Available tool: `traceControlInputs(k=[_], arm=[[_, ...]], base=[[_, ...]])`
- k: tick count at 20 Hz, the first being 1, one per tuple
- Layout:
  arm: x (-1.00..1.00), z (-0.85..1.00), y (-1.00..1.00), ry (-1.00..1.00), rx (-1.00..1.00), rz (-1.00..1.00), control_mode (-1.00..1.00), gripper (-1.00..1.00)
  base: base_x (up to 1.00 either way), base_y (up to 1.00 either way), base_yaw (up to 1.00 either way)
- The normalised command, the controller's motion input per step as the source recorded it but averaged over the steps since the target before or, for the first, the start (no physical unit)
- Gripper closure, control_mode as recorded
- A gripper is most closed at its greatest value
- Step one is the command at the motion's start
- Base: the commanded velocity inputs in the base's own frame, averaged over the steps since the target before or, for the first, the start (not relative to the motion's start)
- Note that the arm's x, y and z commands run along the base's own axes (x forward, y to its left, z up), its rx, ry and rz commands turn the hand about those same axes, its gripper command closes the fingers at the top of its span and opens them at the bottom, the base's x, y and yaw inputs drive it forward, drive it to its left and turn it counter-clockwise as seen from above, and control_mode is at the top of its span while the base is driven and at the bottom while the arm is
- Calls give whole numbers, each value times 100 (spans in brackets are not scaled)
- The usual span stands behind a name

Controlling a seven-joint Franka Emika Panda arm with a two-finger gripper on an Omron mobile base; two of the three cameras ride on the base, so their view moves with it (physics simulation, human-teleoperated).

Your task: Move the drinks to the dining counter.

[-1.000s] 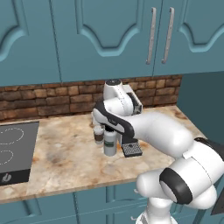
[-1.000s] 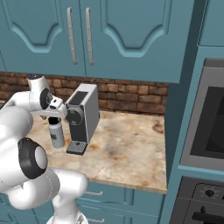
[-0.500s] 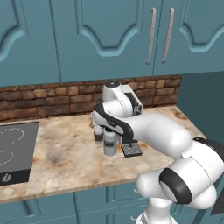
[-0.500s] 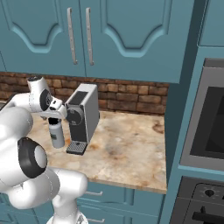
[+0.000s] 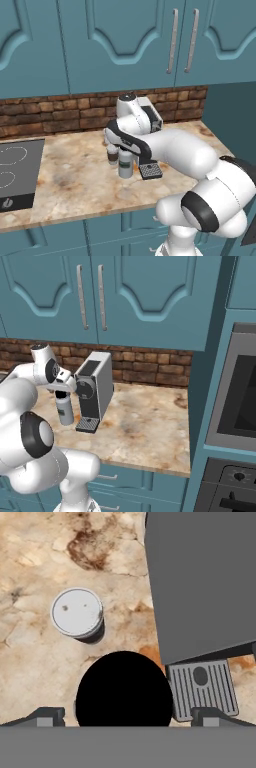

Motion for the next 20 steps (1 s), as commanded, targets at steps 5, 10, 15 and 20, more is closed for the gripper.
traceControlInputs(k=[5,10,15,20], arm=[[3,-25,0,2,0,0,-100,-100],[6,-25,0,1,0,0,-100,-100],[7,-21,0,0,0,0,-100,-100],[2,-18,0,1,0,0,-100,100]], base=[[0,0,0],[0,0,0],[0,0,0],[0,0,0]])
